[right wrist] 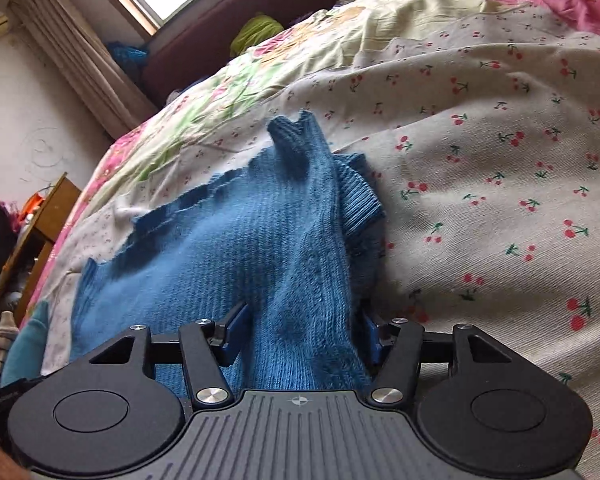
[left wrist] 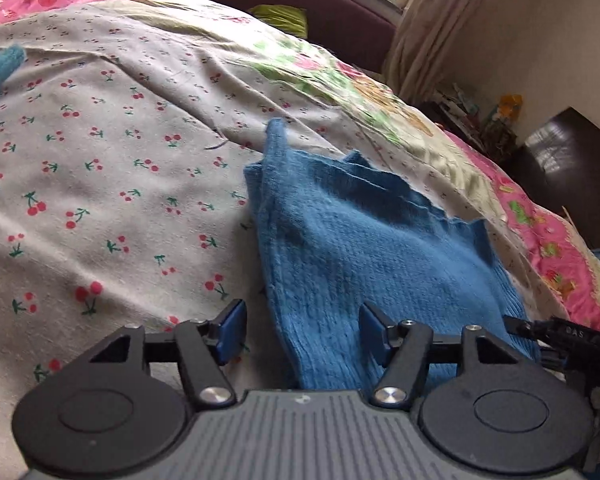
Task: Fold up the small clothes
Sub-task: 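Lift the held hem with both grippers and fold it over toward the collar, then lay the hem onto the collar edge and open both grippers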
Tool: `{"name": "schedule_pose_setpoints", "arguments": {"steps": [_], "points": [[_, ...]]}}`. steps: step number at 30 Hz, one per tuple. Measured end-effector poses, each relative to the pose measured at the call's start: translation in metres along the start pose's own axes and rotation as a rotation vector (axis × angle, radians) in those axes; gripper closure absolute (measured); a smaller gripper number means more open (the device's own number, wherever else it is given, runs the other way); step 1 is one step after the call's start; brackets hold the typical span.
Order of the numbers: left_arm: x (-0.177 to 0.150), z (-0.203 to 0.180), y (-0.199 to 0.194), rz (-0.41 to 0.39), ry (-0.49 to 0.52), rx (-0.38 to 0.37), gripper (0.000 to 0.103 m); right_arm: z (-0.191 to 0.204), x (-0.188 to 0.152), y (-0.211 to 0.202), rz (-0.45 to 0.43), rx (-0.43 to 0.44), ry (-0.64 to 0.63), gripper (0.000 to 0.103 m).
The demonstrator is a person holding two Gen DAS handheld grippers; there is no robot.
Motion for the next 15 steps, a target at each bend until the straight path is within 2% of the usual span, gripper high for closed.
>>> {"name": "schedule_pose_setpoints", "arguments": {"steps": [6, 8, 9, 10, 11, 12, 13, 15], "points": [[-0.003, -0.004, 0.022, 0.005, 0.019, 0.066, 0.019, -0.001, -0.005, 0.007, 0.007, 0.093, 0.05, 0.046], [0.002, -0.011, 0.026, 0.015, 0.03, 0.101, 0.021, 0.005, -0.003, 0.014, 0.011, 0.102, 0.046, 0.048], [0.004, -0.014, 0.027, 0.019, 0.03, 0.1, 0.031, 0.008, -0.002, 0.018, 0.011, 0.09, 0.041, 0.048], [0.007, -0.015, 0.028, 0.025, 0.025, 0.084, 0.04, 0.009, -0.001, 0.02, 0.012, 0.084, 0.04, 0.056], [0.009, -0.016, 0.029, 0.039, 0.007, 0.056, 0.055, 0.01, -0.001, 0.021, 0.017, 0.091, 0.054, 0.069], [0.011, -0.016, 0.028, 0.052, -0.018, 0.019, 0.072, 0.01, -0.001, 0.02, 0.028, 0.118, 0.08, 0.076], [0.011, -0.016, 0.026, 0.063, -0.04, -0.017, 0.073, 0.01, -0.002, 0.017, 0.035, 0.152, 0.105, 0.08], [0.01, -0.018, 0.017, 0.056, -0.034, -0.028, 0.076, 0.012, -0.005, 0.004, 0.028, 0.165, 0.099, 0.083]]}}
Point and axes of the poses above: each gripper's, at about its wrist camera, not at the fingertips, and y roughly the way its jaws point, z to its left, x to its top, the point moved 8 cm from there along y, roughly the way its jaws point, and after that the axes turned 14 degrees about z, right-handed, at the moved point
